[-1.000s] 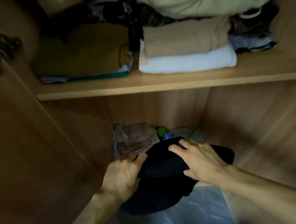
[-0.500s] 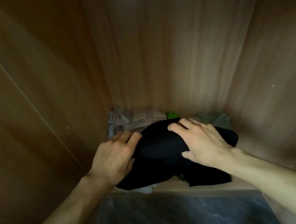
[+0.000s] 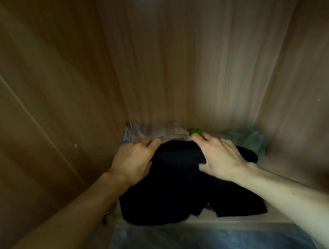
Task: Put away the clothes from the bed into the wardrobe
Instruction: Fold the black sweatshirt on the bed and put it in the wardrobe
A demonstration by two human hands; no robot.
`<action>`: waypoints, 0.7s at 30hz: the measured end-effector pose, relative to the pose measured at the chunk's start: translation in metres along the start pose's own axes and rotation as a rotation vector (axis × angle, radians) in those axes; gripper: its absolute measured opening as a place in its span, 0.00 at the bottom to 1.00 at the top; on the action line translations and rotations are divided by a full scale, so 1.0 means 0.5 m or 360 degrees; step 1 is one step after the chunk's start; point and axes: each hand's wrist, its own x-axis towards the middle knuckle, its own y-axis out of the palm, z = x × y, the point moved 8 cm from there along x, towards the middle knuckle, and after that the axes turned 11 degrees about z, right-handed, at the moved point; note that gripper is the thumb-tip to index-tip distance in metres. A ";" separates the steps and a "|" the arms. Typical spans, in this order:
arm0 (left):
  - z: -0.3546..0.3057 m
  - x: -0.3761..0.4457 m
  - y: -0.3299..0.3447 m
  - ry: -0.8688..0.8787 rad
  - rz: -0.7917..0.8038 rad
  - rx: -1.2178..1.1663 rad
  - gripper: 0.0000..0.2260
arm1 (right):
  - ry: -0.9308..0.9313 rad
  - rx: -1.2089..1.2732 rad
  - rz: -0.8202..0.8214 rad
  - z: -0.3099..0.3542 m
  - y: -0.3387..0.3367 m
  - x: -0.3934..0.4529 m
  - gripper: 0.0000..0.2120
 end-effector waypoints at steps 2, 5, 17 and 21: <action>0.023 0.023 -0.028 0.0025 -0.0194 0.0060 0.26 | 0.0035 0.0034 -0.0196 -0.010 -0.024 0.031 0.37; 0.059 0.046 -0.050 0.0025 -0.0580 0.0166 0.27 | -0.0019 0.0006 -0.0518 -0.009 -0.038 0.066 0.40; 0.036 0.056 0.716 -0.0228 0.0206 -0.0156 0.51 | -0.0057 0.0178 0.0260 0.001 0.660 0.154 0.38; 0.030 0.025 0.781 -0.0261 0.0337 -0.0476 0.48 | -0.0074 0.0232 0.0290 0.001 0.679 0.147 0.38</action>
